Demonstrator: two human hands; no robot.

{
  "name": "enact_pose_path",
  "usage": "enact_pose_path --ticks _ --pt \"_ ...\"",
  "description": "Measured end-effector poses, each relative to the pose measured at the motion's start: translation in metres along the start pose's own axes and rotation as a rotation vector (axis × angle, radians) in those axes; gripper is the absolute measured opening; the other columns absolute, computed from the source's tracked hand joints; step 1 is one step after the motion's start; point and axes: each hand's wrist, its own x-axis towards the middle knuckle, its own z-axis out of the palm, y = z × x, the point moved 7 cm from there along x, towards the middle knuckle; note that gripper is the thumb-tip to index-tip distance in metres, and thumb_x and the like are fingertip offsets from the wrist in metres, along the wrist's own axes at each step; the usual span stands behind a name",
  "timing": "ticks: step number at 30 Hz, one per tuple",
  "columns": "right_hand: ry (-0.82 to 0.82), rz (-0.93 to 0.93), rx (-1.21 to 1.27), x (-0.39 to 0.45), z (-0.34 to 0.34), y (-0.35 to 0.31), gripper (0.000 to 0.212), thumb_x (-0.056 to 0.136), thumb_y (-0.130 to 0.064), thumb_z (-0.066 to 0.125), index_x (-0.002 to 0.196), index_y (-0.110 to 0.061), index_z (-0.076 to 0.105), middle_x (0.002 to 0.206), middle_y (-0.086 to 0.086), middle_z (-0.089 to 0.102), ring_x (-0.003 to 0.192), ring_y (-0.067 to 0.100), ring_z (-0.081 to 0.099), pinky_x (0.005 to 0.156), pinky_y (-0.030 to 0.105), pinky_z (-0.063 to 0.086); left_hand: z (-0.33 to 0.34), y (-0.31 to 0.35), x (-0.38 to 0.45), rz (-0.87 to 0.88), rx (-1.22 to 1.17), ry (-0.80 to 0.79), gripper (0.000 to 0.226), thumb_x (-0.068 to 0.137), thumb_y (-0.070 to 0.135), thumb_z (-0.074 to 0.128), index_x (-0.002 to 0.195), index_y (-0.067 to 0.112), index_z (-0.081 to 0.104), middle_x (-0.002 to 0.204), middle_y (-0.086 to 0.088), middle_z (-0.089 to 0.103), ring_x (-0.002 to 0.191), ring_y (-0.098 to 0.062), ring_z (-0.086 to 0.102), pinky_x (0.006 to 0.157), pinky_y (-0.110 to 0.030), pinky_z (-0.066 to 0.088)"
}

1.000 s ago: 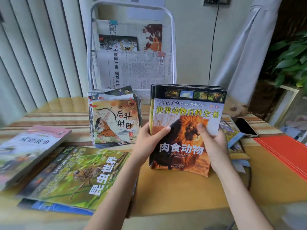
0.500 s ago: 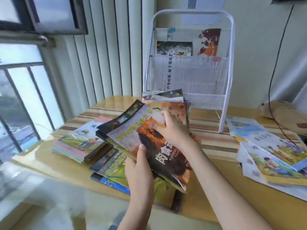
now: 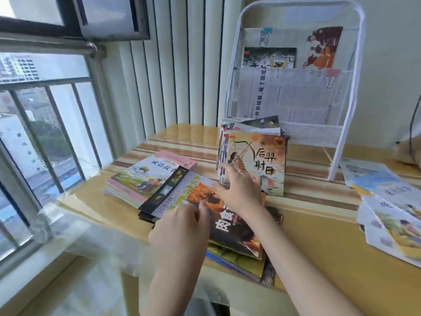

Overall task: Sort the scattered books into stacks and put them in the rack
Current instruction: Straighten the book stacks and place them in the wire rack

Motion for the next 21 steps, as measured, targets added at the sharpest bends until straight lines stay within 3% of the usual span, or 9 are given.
enact_pose_path --ticks 2,3,5,6,10,14,17,19,21 --pt "-0.041 0.067 -0.037 -0.009 0.002 0.015 0.046 0.091 -0.051 0.038 0.132 -0.032 0.044 0.127 -0.004 0.058 0.121 0.022 0.047 0.101 0.045 0.025 0.002 0.023 0.000 0.206 -0.050 0.175 0.036 0.091 0.047 0.044 0.068 0.021 0.056 0.068 0.003 0.062 0.079 -0.029 0.062 0.063 -0.030 0.035" --pt "-0.121 0.063 -0.042 -0.014 0.008 0.020 0.043 0.093 -0.048 0.037 0.132 -0.032 0.046 0.130 -0.004 0.056 0.124 0.022 0.045 0.102 0.045 0.025 0.020 0.030 0.000 0.288 -0.016 0.084 0.041 0.087 0.054 0.035 0.090 0.025 0.064 0.098 -0.001 0.070 0.103 -0.029 0.061 0.082 -0.035 0.037" --pt "-0.213 0.020 0.085 -0.021 0.013 0.026 0.038 0.094 -0.041 0.040 0.131 -0.033 0.047 0.133 -0.005 0.054 0.122 0.020 0.047 0.104 0.042 0.030 0.065 0.028 -0.003 0.338 0.160 -0.269 0.084 0.074 0.068 0.001 0.142 0.033 0.037 0.154 0.004 0.032 0.145 -0.021 0.020 0.112 -0.048 0.007" --pt "-0.207 0.019 0.197 -0.022 0.009 0.031 0.037 0.095 -0.037 0.042 0.131 -0.032 0.048 0.133 -0.006 0.055 0.117 0.017 0.051 0.102 0.040 0.035 0.079 0.024 -0.001 0.336 0.219 -0.378 0.095 0.066 0.071 -0.010 0.150 0.035 0.018 0.160 0.009 0.012 0.148 -0.016 0.003 0.114 -0.052 -0.004" --pt "0.085 0.148 0.385 -0.030 -0.030 0.091 0.029 0.095 -0.020 0.047 0.123 -0.025 0.054 0.123 -0.007 0.060 0.084 0.006 0.060 0.074 0.024 0.049 0.087 0.034 0.005 0.402 0.258 -0.520 0.090 0.071 0.078 0.001 0.151 0.036 0.011 0.160 0.012 0.006 0.147 -0.011 -0.002 0.115 -0.055 -0.003" --pt "0.320 0.315 0.267 -0.053 -0.074 0.166 0.027 0.089 -0.011 0.051 0.112 -0.022 0.059 0.112 -0.001 0.066 0.101 0.022 0.061 0.086 0.036 0.049 0.080 0.064 0.020 0.322 0.347 -0.507 0.049 0.094 0.049 0.034 0.131 0.019 0.043 0.143 -0.004 0.038 0.135 -0.029 0.030 0.109 -0.057 0.019" --pt "0.482 0.458 0.067 -0.075 -0.112 0.213 0.032 0.083 -0.008 0.053 0.113 -0.016 0.058 0.116 0.007 0.062 0.108 0.031 0.054 0.089 0.042 0.039 0.073 0.126 0.026 0.412 0.233 -0.276 0.026 0.094 0.026 0.040 0.111 0.011 0.053 0.120 -0.011 0.051 0.115 -0.033 0.045 0.098 -0.045 0.040" --pt "0.440 0.571 -0.112 -0.084 -0.126 0.244 0.039 0.086 -0.018 0.054 0.124 -0.015 0.049 0.132 0.010 0.051 0.125 0.030 0.041 0.098 0.048 0.031 0.083 0.182 0.016 0.566 -0.054 -0.225 0.021 0.091 0.020 0.044 0.104 0.010 0.057 0.109 -0.009 0.059 0.105 -0.029 0.053 0.088 -0.040 0.048" --pt "0.188 0.723 -0.226 -0.092 -0.121 0.279 0.061 0.089 -0.038 0.051 0.140 -0.015 0.029 0.152 0.015 0.025 0.142 0.031 0.010 0.108 0.059 0.019 0.107 0.231 -0.004 0.635 -0.362 -0.433 0.021 0.088 0.019 0.048 0.097 0.008 0.063 0.101 -0.009 0.067 0.097 -0.026 0.060 0.082 -0.035 0.051"
